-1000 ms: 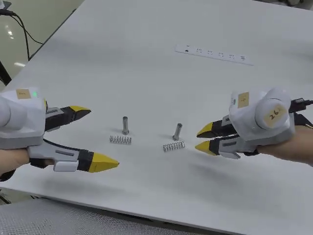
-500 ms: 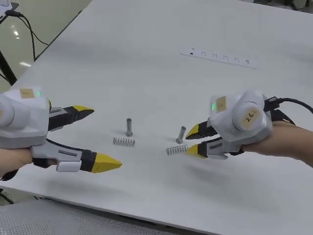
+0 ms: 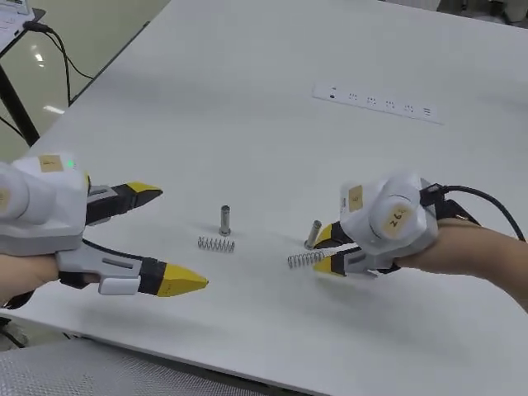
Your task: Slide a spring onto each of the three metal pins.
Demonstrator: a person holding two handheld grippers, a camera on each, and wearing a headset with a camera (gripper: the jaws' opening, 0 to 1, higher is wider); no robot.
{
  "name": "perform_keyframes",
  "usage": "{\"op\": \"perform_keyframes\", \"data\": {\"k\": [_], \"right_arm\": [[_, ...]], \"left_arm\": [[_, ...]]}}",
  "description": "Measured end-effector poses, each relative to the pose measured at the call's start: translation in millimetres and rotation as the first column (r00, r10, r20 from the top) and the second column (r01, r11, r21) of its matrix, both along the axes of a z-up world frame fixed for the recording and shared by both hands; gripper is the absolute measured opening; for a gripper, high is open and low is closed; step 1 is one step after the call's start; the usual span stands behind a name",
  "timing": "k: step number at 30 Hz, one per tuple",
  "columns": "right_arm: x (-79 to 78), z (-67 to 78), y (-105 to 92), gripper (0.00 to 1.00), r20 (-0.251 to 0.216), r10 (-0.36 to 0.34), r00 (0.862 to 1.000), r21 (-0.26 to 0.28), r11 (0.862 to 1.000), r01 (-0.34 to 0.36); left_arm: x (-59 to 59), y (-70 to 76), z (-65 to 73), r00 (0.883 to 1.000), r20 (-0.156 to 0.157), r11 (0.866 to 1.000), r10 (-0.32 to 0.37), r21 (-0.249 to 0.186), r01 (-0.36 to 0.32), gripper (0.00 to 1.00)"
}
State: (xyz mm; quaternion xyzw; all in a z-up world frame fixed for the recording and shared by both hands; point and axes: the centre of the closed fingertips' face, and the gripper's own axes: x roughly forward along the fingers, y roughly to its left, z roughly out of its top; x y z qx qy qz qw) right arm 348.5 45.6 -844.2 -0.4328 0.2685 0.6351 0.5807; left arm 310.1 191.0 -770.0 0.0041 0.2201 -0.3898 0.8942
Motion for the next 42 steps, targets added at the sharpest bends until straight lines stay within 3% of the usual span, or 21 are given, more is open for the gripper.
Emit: {"op": "perform_keyframes", "data": {"k": [11, 15, 16, 20, 25, 28, 30, 36, 42], "right_arm": [[2.0, -14.2, 4.2, 0.13, -0.014, 0.003, 1.0, -0.029, 1.0, -0.003], [1.4, -21.3, -3.0, 0.09, -0.034, -0.013, 0.999, -0.064, 0.998, 0.011], [1.4, -20.7, -1.0, 0.08, -0.047, -0.035, 0.998, -0.045, 0.998, 0.033], [-1.0, -20.9, 0.3, 0.08, -0.032, 0.002, 0.999, -0.034, 0.999, -0.003], [0.5, -20.4, 0.8, 0.07, -0.056, -0.052, 0.997, -0.007, 0.999, 0.052], [-0.1, -19.9, 0.3, 0.07, -0.028, -0.046, 0.999, -0.014, 0.999, 0.046], [-1.5, -14.4, 0.8, 0.07, -0.039, -0.058, 0.998, -0.007, 0.998, 0.058], [-0.2, 9.1, -1.5, 0.07, -0.022, -0.088, 0.996, 0.036, 0.995, 0.089], [-6.4, 26.8, -8.2, 0.07, -0.012, -0.104, 0.995, 0.051, 0.993, 0.104]], "left_arm": [[-3.9, 1.7, -3.4, 1.0, -0.008, 1.0, -0.003, 0.013, 0.003, 0.95], [-4.6, 2.8, -3.3, 1.0, -0.009, 1.0, -0.002, 0.013, 0.002, 0.95], [-4.4, 3.5, -3.3, 1.0, -0.008, 1.0, 0.001, 0.014, 0.0, 0.95], [-4.0, 3.6, -2.3, 1.0, -0.007, 1.0, 0.004, 0.01, -0.004, 0.95], [-2.5, -1.6, 2.6, 1.0, 0.002, 1.0, -0.004, 0.009, 0.004, 0.94], [-3.3, -8.8, 6.7, 0.999, 0.021, 1.0, -0.03, 0.009, 0.03, 0.93], [-5.6, -12.9, 6.6, 0.998, 0.014, 0.998, -0.058, 0.023, 0.057, 0.93], [-2.5, -19.0, 18.5, 0.996, 0.05, 0.997, -0.069, 0.02, 0.068, 0.91], [-4.6, -29.5, 24.2, 0.993, 0.065, 0.995, -0.103, 0.014, 0.102, 0.92]]}}
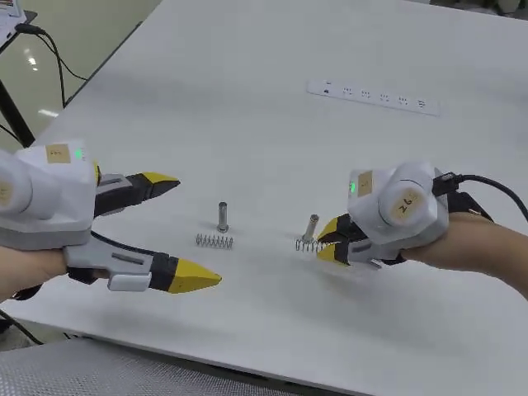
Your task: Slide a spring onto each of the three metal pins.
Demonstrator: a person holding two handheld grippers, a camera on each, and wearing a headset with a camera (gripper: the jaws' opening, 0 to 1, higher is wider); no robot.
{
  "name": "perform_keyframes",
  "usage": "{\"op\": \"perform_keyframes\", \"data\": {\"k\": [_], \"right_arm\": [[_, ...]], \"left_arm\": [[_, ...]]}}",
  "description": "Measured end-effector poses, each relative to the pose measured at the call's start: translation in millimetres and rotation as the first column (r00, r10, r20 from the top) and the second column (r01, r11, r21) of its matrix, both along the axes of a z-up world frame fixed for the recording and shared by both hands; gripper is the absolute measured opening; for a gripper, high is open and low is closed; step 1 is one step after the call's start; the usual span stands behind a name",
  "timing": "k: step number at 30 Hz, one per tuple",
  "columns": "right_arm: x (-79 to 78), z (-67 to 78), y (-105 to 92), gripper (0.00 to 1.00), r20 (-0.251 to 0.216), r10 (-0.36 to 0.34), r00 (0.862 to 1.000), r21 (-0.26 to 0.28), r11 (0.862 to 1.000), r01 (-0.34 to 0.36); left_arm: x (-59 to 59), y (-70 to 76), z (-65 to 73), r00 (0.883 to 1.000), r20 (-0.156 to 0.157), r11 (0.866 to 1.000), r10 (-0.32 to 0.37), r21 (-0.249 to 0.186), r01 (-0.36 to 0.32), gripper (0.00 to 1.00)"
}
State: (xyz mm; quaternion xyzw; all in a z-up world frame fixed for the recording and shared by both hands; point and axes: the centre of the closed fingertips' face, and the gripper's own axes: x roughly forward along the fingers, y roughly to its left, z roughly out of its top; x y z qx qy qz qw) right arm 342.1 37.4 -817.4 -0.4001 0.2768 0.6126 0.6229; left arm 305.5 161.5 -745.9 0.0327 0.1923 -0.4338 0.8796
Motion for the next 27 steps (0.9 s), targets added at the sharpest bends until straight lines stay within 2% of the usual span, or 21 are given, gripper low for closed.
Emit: {"op": "perform_keyframes", "data": {"k": [1, 4, 10, 12, 16, 19, 22, 27], "right_arm": [[-1.2, 1.9, -1.2, 0.07, 0.002, -0.003, 1.0, 0.002, 1.0, 0.003], [-5.1, 6.7, -3.8, 0.07, 0.004, -0.008, 1.0, 0.006, 1.0, 0.008], [-16.4, 11.5, -9.1, 0.07, -0.03, -0.043, 0.999, 0.003, 0.999, 0.043], [-21.3, 12.8, -9.7, 0.07, -0.055, -0.073, 0.996, 0.014, 0.997, 0.074], [-28.4, 10.7, -11.4, 0.07, -0.07, -0.088, 0.994, 0.013, 0.996, 0.089], [-29.3, 10.1, -14.4, 0.07, -0.067, -0.098, 0.993, 0.003, 0.995, 0.099], [-29.5, 14.3, -14.1, 0.07, -0.077, -0.127, 0.989, 0.02, 0.992, 0.128], [-31.6, 22.1, -14.8, 0.07, -0.079, -0.14, 0.987, 0.027, 0.989, 0.143]], "left_arm": [[-0.6, -2.9, 0.7, 1.0, 0.007, 1.0, -0.006, -0.001, 0.006, 0.93], [-2.3, -8.2, -0.4, 1.0, 0.005, 1.0, -0.024, 0.0, 0.024, 0.93], [-1.7, -14.4, 3.6, 0.999, 0.017, 0.999, -0.042, 0.0, 0.042, 0.9], [2.3, -16.3, 9.1, 0.998, 0.045, 0.999, -0.037, 0.003, 0.037, 0.89], [6.7, -24.3, 19.4, 0.996, 0.069, 0.999, -0.048, -0.021, 0.049, 0.86], [9.4, -31.6, 19.0, 0.995, 0.074, 0.998, -0.063, -0.017, 0.065, 0.84], [9.2, -42.7, 20.3, 0.993, 0.069, 0.994, -0.097, -0.038, 0.099, 0.81], [5.3, -63.7, 11.0, 0.985, 0.056, 0.987, -0.161, -0.017, 0.162, 0.78]]}}
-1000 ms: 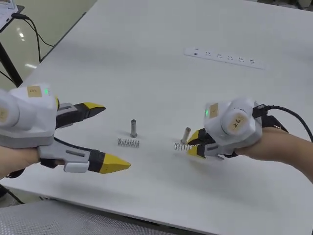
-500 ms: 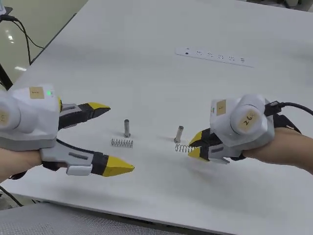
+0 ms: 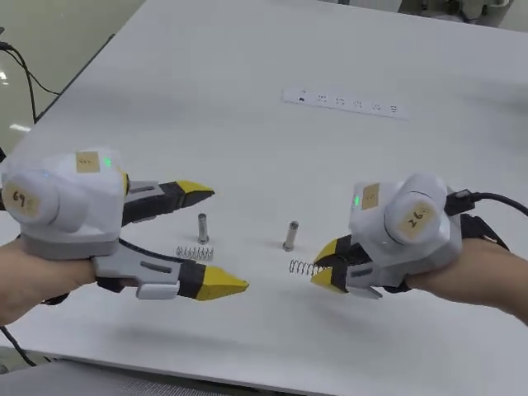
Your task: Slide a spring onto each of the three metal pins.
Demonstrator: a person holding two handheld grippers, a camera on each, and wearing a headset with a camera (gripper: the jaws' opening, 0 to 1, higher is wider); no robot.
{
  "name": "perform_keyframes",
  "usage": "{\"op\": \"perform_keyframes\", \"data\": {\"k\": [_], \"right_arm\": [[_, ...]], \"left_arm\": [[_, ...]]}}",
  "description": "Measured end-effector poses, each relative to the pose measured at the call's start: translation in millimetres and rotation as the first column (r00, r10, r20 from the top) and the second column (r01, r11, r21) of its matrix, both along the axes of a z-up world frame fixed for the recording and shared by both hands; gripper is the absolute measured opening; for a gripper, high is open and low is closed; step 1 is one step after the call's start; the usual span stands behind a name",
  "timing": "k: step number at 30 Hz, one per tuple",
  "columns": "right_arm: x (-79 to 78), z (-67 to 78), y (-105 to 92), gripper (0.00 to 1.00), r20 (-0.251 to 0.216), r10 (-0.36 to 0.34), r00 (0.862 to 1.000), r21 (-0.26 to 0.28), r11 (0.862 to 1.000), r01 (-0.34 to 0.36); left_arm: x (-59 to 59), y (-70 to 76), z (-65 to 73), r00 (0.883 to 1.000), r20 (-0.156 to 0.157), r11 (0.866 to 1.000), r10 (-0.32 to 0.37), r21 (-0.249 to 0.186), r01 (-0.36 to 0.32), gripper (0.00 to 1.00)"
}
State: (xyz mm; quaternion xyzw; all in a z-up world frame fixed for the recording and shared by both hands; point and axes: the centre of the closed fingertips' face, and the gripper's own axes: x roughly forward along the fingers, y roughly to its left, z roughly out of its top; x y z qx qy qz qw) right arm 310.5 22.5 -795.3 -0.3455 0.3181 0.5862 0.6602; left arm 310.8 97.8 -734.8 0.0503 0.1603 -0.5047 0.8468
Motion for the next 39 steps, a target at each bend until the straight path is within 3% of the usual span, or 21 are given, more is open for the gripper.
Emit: {"op": "perform_keyframes", "data": {"k": [5, 9, 16, 30, 39], "right_arm": [[-5.9, 4.0, 2.5, 0.07, 0.011, 0.022, 1.0, -0.007, 1.0, -0.022], [-7.3, 4.2, 3.1, 0.07, 0.034, 0.04, 0.999, -0.02, 0.999, -0.04], [-9.7, 6.6, 7.1, 0.07, 0.043, 0.047, 0.998, -0.014, 0.999, -0.047], [-11.6, 16.8, 15.9, 0.07, 0.051, 0.039, 0.998, 0.03, 0.999, -0.04], [-12.9, 18.1, 15.4, 0.07, 0.051, 0.046, 0.998, 0.024, 0.999, -0.047]], "left_arm": [[-12.1, -23.5, -11.4, 0.994, -0.029, 0.994, -0.109, 0.015, 0.11, 0.69], [-9.5, -33.3, -17.8, 0.99, -0.028, 0.99, -0.138, 0.03, 0.139, 0.64], [-1.4, -40.9, -24.8, 0.985, -0.019, 0.984, -0.17, 0.044, 0.171, 0.52], [-6.4, -57.8, -28.3, 0.974, -0.004, 0.974, -0.228, 0.015, 0.228, 0.22], [-4.4, -63.9, -25.6, 0.97, -0.004, 0.97, -0.243, -0.016, 0.243, 0.14]]}}
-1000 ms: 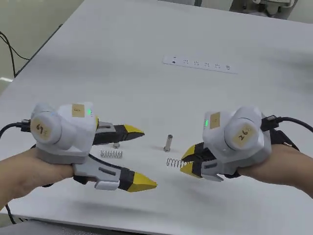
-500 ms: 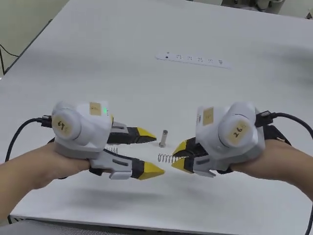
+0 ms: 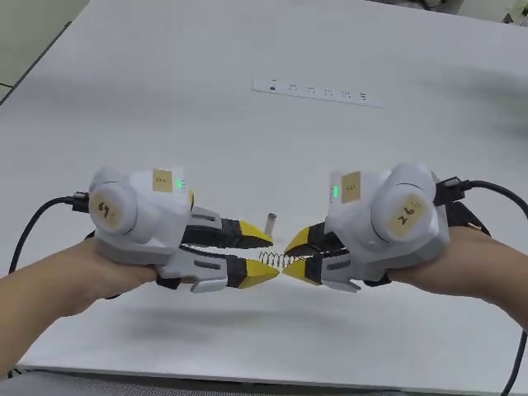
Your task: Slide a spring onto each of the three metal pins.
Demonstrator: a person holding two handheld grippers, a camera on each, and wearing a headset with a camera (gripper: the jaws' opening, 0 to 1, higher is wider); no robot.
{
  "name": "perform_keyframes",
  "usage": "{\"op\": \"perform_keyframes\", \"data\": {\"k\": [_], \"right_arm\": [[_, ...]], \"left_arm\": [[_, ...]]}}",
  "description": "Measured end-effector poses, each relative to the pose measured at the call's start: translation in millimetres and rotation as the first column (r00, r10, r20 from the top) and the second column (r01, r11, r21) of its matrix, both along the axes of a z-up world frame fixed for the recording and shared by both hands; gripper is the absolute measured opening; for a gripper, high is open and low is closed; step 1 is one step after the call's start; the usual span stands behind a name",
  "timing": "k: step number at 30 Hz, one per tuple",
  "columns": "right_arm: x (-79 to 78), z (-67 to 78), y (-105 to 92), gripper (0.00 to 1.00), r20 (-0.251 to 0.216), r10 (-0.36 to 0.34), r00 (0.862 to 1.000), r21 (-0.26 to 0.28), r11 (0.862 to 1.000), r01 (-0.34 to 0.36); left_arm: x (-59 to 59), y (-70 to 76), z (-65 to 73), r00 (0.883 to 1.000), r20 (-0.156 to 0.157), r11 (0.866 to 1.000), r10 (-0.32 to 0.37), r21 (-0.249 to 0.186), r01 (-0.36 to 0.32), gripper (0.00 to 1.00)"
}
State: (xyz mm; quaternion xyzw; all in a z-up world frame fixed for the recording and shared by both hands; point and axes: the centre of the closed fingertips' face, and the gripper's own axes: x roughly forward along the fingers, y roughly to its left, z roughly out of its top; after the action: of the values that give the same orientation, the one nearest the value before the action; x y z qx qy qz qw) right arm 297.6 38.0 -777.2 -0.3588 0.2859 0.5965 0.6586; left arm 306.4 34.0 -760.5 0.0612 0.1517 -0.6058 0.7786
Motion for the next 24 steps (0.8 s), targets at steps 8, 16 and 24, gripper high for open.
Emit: {"op": "perform_keyframes", "data": {"k": [8, 16, 24], "right_arm": [[1.7, 4.4, 1.0, 0.07, 0.007, 0.006, 1.0, 0.004, 1.0, -0.006], [0.4, 3.8, -0.2, 0.07, 0.004, 0.009, 1.0, 0.004, 1.0, -0.009], [-3.1, 3.3, -1.0, 0.07, 0.0, 0.028, 1.0, 0.009, 1.0, -0.028]], "left_arm": [[-2.8, -3.3, 1.3, 1.0, 0.003, 1.0, -0.019, -0.008, 0.019, 0.05], [-5.1, -4.3, 0.8, 0.999, -0.006, 0.999, -0.038, -0.012, 0.038, 0.03], [-6.7, -6.1, 0.6, 0.997, -0.018, 0.998, -0.07, -0.011, 0.07, 0.02]]}}
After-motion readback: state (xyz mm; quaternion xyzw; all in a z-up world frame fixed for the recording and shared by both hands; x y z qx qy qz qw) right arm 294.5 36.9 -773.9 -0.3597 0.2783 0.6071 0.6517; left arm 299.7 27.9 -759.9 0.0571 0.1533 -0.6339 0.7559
